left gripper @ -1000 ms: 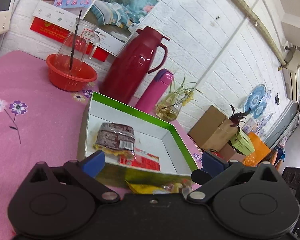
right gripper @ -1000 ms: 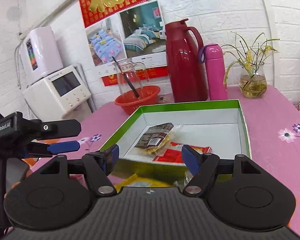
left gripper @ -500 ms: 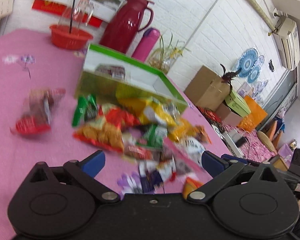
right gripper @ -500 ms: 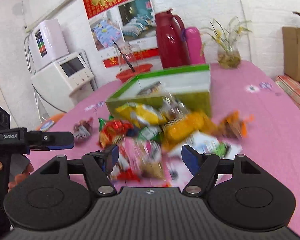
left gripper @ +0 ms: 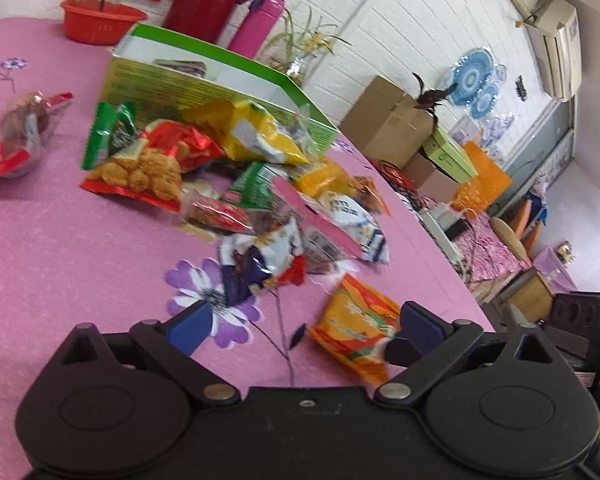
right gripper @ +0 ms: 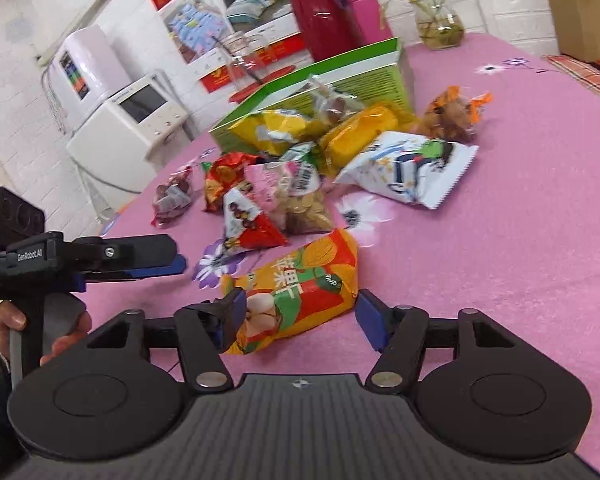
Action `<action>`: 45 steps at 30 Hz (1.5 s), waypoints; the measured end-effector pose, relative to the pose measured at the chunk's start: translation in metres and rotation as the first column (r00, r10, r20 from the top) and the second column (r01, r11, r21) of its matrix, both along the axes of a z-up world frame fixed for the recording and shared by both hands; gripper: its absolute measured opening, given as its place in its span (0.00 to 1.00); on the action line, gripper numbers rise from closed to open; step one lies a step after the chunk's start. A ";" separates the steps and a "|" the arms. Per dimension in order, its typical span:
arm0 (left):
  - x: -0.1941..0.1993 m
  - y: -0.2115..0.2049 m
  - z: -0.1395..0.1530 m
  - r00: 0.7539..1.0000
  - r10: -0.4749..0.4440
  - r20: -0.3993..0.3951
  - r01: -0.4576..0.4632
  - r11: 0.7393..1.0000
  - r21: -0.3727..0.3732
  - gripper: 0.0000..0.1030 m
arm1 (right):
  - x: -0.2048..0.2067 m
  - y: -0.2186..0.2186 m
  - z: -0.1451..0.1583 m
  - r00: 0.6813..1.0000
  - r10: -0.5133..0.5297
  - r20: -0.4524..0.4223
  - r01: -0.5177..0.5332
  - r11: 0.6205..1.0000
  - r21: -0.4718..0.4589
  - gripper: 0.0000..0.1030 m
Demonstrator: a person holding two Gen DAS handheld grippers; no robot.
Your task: Organize snacks
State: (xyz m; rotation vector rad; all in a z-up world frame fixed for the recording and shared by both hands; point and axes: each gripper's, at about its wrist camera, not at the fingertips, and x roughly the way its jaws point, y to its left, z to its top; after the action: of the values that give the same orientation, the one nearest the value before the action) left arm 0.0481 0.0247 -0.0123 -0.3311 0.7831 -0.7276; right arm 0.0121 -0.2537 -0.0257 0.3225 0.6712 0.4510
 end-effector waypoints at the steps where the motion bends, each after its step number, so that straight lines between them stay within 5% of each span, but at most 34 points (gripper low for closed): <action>1: 0.000 0.000 -0.001 1.000 -0.008 -0.011 0.008 1.000 -0.013 1.00 | 0.003 0.004 0.000 1.000 0.009 0.007 -0.009 1.000 -0.006 0.91; 9: 0.004 0.004 0.000 0.999 0.027 -0.026 -0.027 1.000 -0.010 1.00 | 0.023 0.024 -0.002 0.995 0.086 0.051 -0.084 0.996 -0.022 0.70; 16: 0.027 -0.010 0.002 0.999 0.050 0.018 -0.052 0.995 0.085 0.99 | 0.019 0.009 -0.002 0.997 0.067 0.042 -0.067 0.998 -0.013 0.61; 22: 0.045 -0.035 -0.003 0.999 -0.009 0.048 0.000 0.981 0.193 0.60 | 0.015 -0.002 -0.004 0.999 0.030 0.030 -0.031 0.999 0.020 0.57; 25: 0.046 -0.043 -0.004 0.996 -0.026 0.087 0.004 0.969 0.246 0.21 | 0.017 0.000 -0.005 0.999 0.029 0.029 -0.030 0.999 0.027 0.54; 27: 0.042 -0.043 -0.005 0.994 -0.034 0.102 0.007 0.966 0.257 0.16 | 0.018 0.000 -0.004 0.999 0.026 0.025 -0.026 0.999 0.033 0.52; 29: 0.039 -0.041 -0.005 0.994 -0.034 0.102 0.007 0.966 0.258 0.13 | 0.017 0.001 -0.002 0.999 0.028 0.028 -0.028 0.999 0.027 0.51; 35: 0.030 -0.022 0.002 0.996 0.007 0.087 -0.024 0.979 0.204 0.10 | 0.010 -0.003 0.015 0.997 0.035 0.070 -0.036 0.999 0.019 0.28; 45: 0.038 0.004 0.059 0.983 0.073 0.168 -0.087 0.993 0.075 0.11 | 0.022 -0.010 0.060 0.976 0.026 0.215 -0.025 1.000 -0.008 0.26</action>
State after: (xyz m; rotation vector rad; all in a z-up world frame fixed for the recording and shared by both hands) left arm 0.0859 0.0288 0.0464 -0.2234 0.6376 -0.6365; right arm 0.0341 -0.2639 0.0347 0.2559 0.4657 0.5003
